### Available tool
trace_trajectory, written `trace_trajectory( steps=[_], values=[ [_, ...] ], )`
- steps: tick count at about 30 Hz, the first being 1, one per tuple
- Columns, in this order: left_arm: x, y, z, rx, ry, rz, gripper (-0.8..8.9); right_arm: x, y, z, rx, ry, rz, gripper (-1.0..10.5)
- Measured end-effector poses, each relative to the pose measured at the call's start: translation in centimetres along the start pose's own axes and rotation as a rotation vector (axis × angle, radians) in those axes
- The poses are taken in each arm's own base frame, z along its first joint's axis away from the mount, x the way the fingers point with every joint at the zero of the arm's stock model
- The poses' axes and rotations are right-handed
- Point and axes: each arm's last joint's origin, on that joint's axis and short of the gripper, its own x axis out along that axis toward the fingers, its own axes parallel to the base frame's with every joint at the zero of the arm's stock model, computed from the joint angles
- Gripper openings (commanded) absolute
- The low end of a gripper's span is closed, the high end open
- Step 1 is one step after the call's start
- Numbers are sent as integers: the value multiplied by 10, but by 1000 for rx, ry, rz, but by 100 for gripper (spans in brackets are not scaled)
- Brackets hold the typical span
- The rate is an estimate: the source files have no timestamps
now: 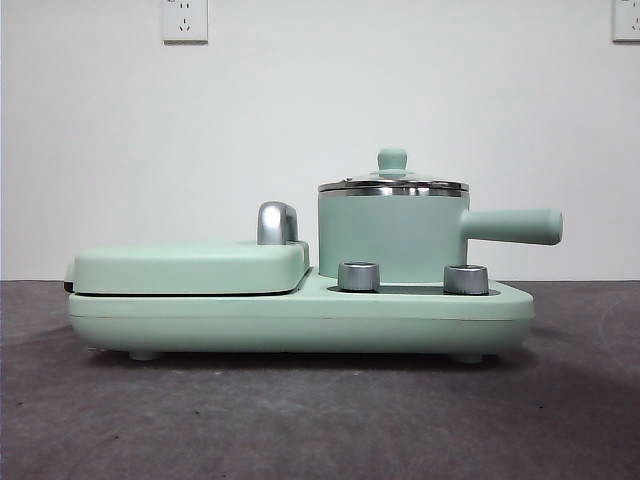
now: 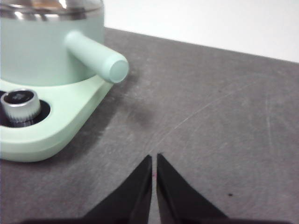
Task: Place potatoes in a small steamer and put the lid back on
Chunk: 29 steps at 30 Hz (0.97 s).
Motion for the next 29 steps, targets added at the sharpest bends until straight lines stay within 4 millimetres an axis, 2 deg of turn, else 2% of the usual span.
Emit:
trace_trajectory(
  steps=[4, 14, 29],
  values=[
    [0, 0, 0, 0, -5, -3, 6, -5, -3, 5, 0, -67, -30, 13],
    [0, 0, 1, 0, -8, -3, 6, -5, -1, 5, 80, -72, 23, 13],
    [0, 0, 1, 0, -18, -4, 6, -5, -1, 5, 86, -73, 23, 13]
  ],
)
